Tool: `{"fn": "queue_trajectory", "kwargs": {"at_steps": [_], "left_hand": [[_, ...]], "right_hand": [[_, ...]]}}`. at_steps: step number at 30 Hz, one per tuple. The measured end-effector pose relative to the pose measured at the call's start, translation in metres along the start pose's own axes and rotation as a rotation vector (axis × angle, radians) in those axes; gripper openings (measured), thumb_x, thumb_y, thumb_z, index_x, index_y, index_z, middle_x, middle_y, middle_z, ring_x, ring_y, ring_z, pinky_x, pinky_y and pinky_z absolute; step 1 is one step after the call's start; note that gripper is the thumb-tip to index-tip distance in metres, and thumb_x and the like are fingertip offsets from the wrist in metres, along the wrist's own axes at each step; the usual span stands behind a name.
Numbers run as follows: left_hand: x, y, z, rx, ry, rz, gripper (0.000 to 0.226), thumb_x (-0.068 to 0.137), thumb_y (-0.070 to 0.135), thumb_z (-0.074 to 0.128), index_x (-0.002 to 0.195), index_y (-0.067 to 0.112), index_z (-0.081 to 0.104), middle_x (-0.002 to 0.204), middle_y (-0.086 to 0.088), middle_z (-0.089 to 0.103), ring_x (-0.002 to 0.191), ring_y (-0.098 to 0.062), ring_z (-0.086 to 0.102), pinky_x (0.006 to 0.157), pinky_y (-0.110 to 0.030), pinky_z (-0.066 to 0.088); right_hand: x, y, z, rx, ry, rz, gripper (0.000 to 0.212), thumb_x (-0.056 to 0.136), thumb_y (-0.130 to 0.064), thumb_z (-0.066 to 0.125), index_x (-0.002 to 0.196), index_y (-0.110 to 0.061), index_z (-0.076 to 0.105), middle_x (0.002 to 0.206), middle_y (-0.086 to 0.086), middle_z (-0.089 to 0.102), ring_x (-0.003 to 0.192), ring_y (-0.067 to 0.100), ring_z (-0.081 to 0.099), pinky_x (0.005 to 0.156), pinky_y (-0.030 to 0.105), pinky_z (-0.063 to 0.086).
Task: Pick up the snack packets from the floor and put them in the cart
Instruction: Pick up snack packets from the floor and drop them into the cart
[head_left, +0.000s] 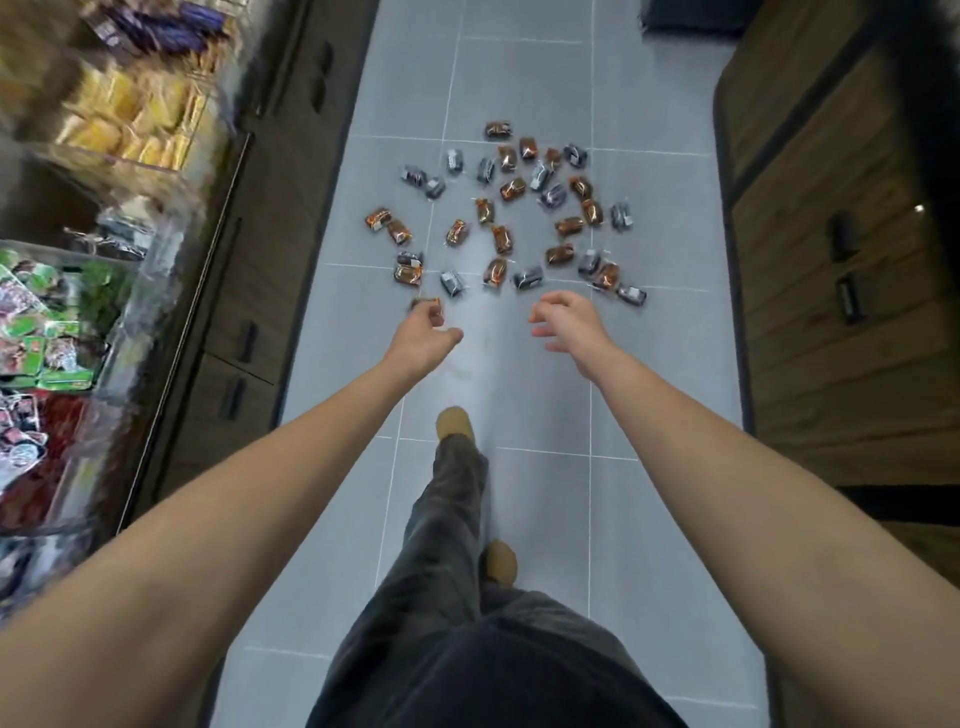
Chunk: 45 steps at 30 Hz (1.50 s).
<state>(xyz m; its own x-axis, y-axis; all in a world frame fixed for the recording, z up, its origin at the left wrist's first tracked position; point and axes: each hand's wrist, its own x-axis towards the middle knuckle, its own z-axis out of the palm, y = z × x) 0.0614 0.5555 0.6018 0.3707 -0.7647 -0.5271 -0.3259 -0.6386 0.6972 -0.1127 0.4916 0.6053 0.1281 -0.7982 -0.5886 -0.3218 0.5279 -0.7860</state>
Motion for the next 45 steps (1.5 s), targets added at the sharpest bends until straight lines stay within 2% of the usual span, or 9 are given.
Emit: {"fn": "queue_trajectory", "kwargs": {"at_steps": [7, 10, 14, 23, 28, 33, 36, 38, 45], "left_hand": [[0.116, 0.014, -0.005, -0.083, 0.033, -0.086, 0.05, 0.088, 0.013, 0.061, 0.134, 0.008, 0.041, 0.12, -0.006, 0.049, 0.101, -0.018, 0.048, 0.085, -0.021, 0.034], [0.176, 0.032, -0.008, -0.106, 0.016, -0.147, 0.023, 0.086, 0.012, 0.062, 0.103, 0.022, 0.051, 0.107, -0.002, 0.044, 0.093, -0.018, 0.046, 0.081, -0.027, 0.036], [0.247, 0.06, -0.012, -0.14, -0.003, -0.198, 0.061, 0.084, 0.016, 0.066, 0.137, 0.008, 0.038, 0.128, -0.012, 0.052, 0.115, -0.026, 0.054, 0.095, -0.032, 0.042], [0.396, 0.106, -0.01, -0.163, 0.061, -0.342, 0.053, 0.083, 0.02, 0.064, 0.132, 0.01, 0.045, 0.129, -0.011, 0.053, 0.12, -0.029, 0.05, 0.103, -0.033, 0.039], [0.485, 0.105, 0.012, -0.238, 0.024, -0.447, 0.06, 0.082, 0.021, 0.064, 0.136, 0.01, 0.039, 0.123, -0.01, 0.057, 0.11, -0.028, 0.057, 0.092, -0.03, 0.045], [0.568, 0.067, 0.051, -0.316, 0.045, -0.498, 0.08, 0.064, 0.043, 0.07, 0.133, 0.013, 0.043, 0.123, -0.007, 0.06, 0.109, -0.025, 0.06, 0.096, -0.041, 0.049], [0.61, 0.046, 0.072, -0.322, 0.095, -0.563, 0.102, 0.057, 0.056, 0.071, 0.143, 0.013, 0.035, 0.14, -0.008, 0.049, 0.129, -0.024, 0.046, 0.107, -0.041, 0.039], [0.636, 0.029, 0.089, -0.29, 0.082, -0.605, 0.096, 0.074, 0.05, 0.069, 0.149, 0.012, 0.023, 0.15, -0.01, 0.034, 0.14, -0.025, 0.031, 0.112, -0.036, 0.03], [0.729, -0.09, 0.177, -0.207, 0.023, -0.633, 0.092, 0.085, 0.039, 0.066, 0.151, 0.01, 0.01, 0.155, -0.01, 0.022, 0.142, -0.025, 0.026, 0.11, -0.033, 0.026]], "right_hand": [[0.118, -0.047, 0.022, -0.089, -0.047, 0.052, 0.014, 0.089, -0.013, 0.055, 0.103, -0.017, 0.052, 0.089, 0.002, 0.061, 0.07, 0.012, 0.055, 0.061, 0.025, 0.041], [0.176, -0.072, 0.031, -0.127, -0.061, 0.1, 0.015, 0.09, -0.015, 0.054, 0.104, -0.018, 0.052, 0.094, 0.003, 0.062, 0.075, 0.014, 0.057, 0.061, 0.025, 0.041], [0.247, -0.107, 0.038, -0.18, -0.078, 0.129, 0.005, 0.091, -0.014, 0.053, 0.094, -0.018, 0.052, 0.096, 0.005, 0.062, 0.082, 0.017, 0.057, 0.06, 0.025, 0.038], [0.398, -0.154, 0.048, -0.268, -0.112, 0.219, 0.019, 0.091, -0.02, 0.058, 0.108, -0.013, 0.054, 0.108, 0.01, 0.067, 0.086, 0.017, 0.058, 0.063, 0.026, 0.043], [0.503, -0.151, 0.063, -0.366, -0.143, 0.29, 0.026, 0.086, -0.022, 0.064, 0.109, -0.011, 0.056, 0.103, 0.011, 0.066, 0.097, 0.025, 0.063, 0.085, 0.039, 0.05], [0.594, -0.129, 0.081, -0.404, -0.21, 0.34, 0.036, 0.089, -0.019, 0.062, 0.117, 0.002, 0.056, 0.099, 0.016, 0.065, 0.085, 0.019, 0.054, 0.088, 0.041, 0.049], [0.64, -0.099, 0.096, -0.427, -0.224, 0.349, 0.013, 0.09, -0.021, 0.061, 0.08, -0.013, 0.057, 0.07, 0.0, 0.054, 0.076, 0.019, 0.053, 0.063, 0.03, 0.046], [0.668, -0.068, 0.106, -0.413, -0.215, 0.361, 0.027, 0.089, -0.019, 0.063, 0.067, -0.022, 0.047, 0.066, -0.006, 0.049, 0.065, 0.014, 0.05, 0.055, 0.023, 0.037], [0.759, 0.075, 0.143, -0.417, -0.181, 0.337, 0.013, 0.086, -0.015, 0.064, 0.097, -0.016, 0.059, 0.08, -0.004, 0.057, 0.084, 0.015, 0.052, 0.072, 0.02, 0.038]]}}
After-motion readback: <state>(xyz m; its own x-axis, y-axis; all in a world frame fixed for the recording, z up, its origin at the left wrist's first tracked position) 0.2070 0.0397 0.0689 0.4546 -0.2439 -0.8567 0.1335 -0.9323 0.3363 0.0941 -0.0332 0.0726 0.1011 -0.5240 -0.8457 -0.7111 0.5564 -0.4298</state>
